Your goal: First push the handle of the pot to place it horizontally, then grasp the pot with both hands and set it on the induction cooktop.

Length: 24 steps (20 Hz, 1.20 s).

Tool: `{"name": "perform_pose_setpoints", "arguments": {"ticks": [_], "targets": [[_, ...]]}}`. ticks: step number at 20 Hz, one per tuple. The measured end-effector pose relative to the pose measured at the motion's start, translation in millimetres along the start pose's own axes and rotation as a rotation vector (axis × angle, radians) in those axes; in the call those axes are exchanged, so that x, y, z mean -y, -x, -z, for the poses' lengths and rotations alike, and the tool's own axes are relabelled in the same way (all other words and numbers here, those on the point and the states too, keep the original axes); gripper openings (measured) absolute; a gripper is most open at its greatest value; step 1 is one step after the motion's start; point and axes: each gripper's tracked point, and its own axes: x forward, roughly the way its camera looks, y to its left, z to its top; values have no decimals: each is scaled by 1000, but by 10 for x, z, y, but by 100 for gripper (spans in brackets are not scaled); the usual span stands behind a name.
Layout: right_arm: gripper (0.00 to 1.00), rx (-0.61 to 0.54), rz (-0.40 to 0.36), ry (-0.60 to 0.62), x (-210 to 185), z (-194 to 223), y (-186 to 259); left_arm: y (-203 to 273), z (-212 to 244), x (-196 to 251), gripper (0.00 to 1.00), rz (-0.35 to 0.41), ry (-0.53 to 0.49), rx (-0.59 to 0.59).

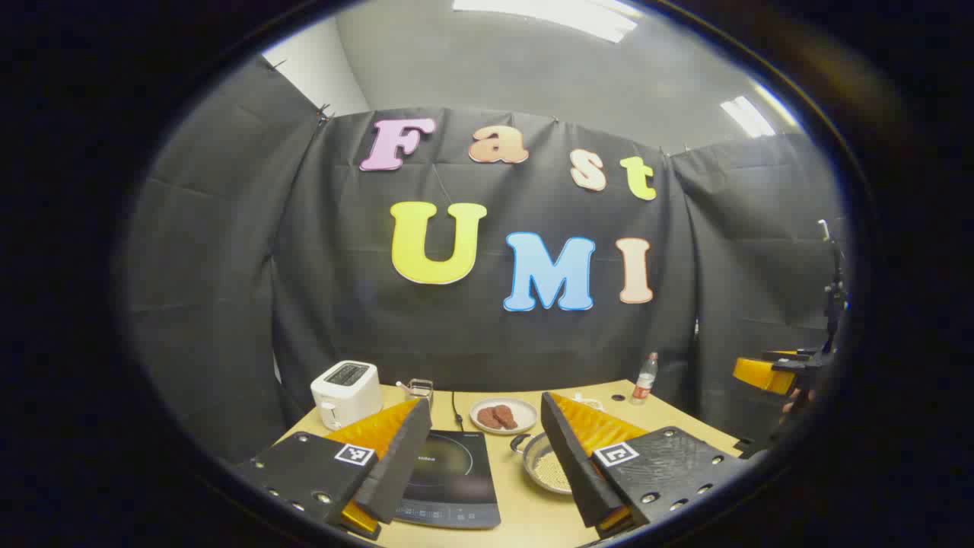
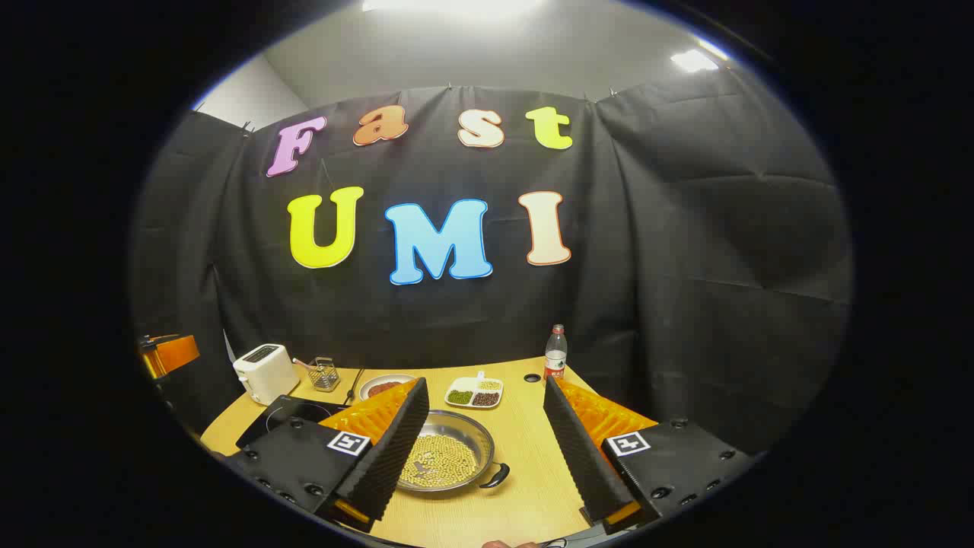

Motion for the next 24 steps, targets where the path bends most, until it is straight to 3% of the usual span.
{"name": "perform_pose_setpoints", "arguments": {"ticks": [14, 24], "targets": [[96, -17, -41, 9, -152, 41, 78, 158, 80, -29, 87, -15, -18, -8], [96, -91, -123, 60, -353, 188, -29, 184, 209, -59, 87, -32, -8, -28]]}}
